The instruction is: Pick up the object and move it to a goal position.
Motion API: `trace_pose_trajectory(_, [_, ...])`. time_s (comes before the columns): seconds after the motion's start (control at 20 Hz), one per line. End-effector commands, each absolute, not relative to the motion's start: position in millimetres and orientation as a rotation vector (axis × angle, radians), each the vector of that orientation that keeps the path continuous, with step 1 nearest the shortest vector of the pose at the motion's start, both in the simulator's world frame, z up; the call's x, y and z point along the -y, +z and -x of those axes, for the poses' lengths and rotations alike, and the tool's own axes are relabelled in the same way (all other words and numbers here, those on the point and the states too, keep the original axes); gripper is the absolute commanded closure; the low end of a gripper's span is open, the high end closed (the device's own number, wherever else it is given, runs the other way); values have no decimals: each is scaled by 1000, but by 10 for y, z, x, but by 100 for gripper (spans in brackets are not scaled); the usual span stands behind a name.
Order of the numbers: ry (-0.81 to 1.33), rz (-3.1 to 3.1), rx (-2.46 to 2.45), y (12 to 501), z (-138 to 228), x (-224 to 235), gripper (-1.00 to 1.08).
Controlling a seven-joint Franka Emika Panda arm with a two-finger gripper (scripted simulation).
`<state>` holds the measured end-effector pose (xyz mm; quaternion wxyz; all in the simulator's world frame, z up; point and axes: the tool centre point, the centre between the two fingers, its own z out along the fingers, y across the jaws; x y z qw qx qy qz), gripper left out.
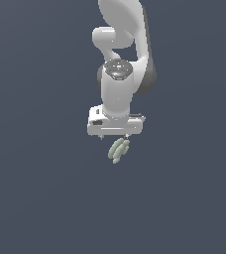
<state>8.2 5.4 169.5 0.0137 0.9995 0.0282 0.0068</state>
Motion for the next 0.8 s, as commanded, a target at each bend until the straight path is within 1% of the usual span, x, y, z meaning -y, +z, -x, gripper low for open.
trace_pose_trajectory(0.0, [21, -3113, -88, 1695, -82, -54, -92])
trace_pose_trajectory(0.75, [7, -3136, -55, 1726, -105, -45, -92])
